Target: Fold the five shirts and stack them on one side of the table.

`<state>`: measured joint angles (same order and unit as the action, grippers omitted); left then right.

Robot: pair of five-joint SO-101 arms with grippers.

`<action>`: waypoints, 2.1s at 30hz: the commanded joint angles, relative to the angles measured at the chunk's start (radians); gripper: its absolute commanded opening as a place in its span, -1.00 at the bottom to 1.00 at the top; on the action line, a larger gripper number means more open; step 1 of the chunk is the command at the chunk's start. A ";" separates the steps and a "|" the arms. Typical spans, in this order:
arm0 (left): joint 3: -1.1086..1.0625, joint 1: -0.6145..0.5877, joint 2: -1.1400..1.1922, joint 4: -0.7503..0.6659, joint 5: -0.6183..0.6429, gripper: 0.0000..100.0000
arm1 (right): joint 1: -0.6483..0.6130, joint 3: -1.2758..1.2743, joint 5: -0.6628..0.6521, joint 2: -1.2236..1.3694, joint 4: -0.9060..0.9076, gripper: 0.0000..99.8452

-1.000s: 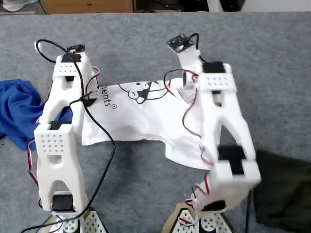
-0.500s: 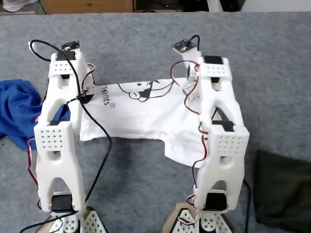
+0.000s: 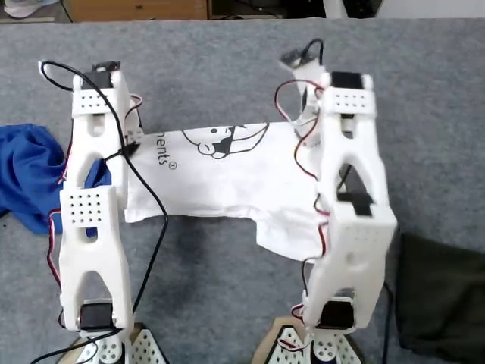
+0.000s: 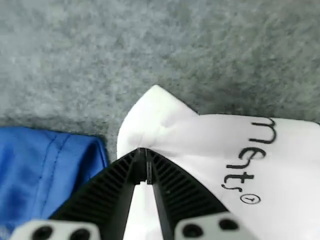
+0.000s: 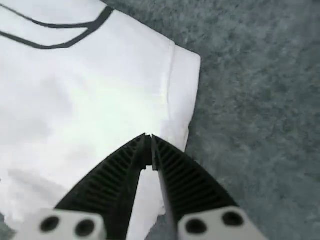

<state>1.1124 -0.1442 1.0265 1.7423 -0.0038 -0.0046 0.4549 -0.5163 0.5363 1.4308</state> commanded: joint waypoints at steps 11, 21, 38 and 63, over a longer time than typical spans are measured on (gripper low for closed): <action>-0.563 0.121 -0.532 -0.040 -0.032 -0.96 | -0.025 -0.542 -0.072 -0.547 -0.084 -0.99; -1.545 0.100 -0.977 -0.778 -0.066 -0.96 | -0.166 -0.751 -0.028 -0.456 -0.261 -0.99; -1.672 0.008 -1.009 -1.034 0.011 -0.96 | -0.173 -0.897 -0.037 -0.346 -0.253 -0.99; -1.674 0.011 -1.009 -1.034 0.005 -0.96 | -0.068 -1.127 -0.038 -0.917 -0.279 -0.99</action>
<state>-0.5677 -0.1243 0.0598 0.7219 0.0008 -0.1212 -0.7357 -0.5501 -0.2862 1.1761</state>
